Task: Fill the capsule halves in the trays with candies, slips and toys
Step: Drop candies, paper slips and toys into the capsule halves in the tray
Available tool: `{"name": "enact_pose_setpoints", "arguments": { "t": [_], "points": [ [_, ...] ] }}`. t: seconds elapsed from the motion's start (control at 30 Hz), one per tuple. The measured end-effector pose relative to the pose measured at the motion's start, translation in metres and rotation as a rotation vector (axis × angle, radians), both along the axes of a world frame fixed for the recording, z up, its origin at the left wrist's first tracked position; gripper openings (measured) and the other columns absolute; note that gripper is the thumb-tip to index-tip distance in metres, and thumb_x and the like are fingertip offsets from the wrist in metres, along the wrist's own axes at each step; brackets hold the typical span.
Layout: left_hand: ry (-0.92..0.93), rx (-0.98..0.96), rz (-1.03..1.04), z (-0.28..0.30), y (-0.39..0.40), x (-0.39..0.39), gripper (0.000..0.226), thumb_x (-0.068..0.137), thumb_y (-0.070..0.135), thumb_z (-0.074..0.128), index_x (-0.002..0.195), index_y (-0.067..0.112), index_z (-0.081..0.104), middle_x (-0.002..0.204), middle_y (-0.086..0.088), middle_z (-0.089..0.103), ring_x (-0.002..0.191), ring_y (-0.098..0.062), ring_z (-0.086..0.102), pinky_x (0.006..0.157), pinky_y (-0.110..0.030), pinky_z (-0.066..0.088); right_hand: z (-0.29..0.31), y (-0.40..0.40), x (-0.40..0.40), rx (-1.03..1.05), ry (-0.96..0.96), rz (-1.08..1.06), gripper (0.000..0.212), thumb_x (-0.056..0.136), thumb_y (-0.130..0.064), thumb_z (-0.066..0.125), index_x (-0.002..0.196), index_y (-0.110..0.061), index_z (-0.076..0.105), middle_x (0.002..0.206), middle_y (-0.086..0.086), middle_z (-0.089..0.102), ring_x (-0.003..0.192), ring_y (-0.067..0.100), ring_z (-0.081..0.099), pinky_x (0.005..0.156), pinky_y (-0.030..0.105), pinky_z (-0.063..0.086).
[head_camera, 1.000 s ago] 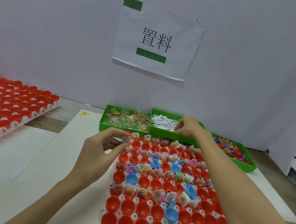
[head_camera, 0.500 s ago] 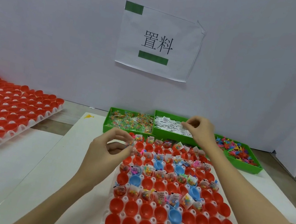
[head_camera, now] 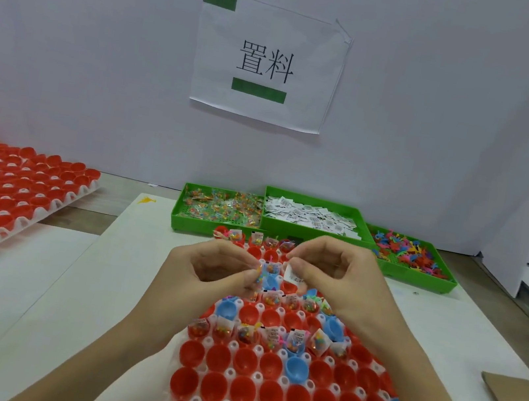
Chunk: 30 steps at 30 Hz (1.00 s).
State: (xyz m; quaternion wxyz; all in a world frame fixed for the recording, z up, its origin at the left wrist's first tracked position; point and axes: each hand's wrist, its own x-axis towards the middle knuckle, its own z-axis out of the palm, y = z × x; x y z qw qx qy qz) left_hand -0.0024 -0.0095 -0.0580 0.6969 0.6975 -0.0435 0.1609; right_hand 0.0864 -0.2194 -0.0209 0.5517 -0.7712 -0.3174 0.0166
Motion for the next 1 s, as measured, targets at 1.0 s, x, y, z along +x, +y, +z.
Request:
{"name": "enact_pose_setpoints", "arguments": {
  "t": [1.0],
  "points": [
    [0.040, 0.133, 0.119, -0.004, -0.015, -0.006, 0.014, 0.068, 0.028, 0.086, 0.082, 0.027, 0.081, 0.076, -0.004, 0.077, 0.070, -0.015, 0.074, 0.067, -0.018, 0.059, 0.000, -0.021, 0.025, 0.133, -0.026, -0.378, 0.009, 0.100, -0.014, 0.061, 0.103, -0.014, 0.069, 0.081, 0.002, 0.075, 0.071, 0.014, 0.075, 0.063, 0.026, 0.061]
  ]
}}
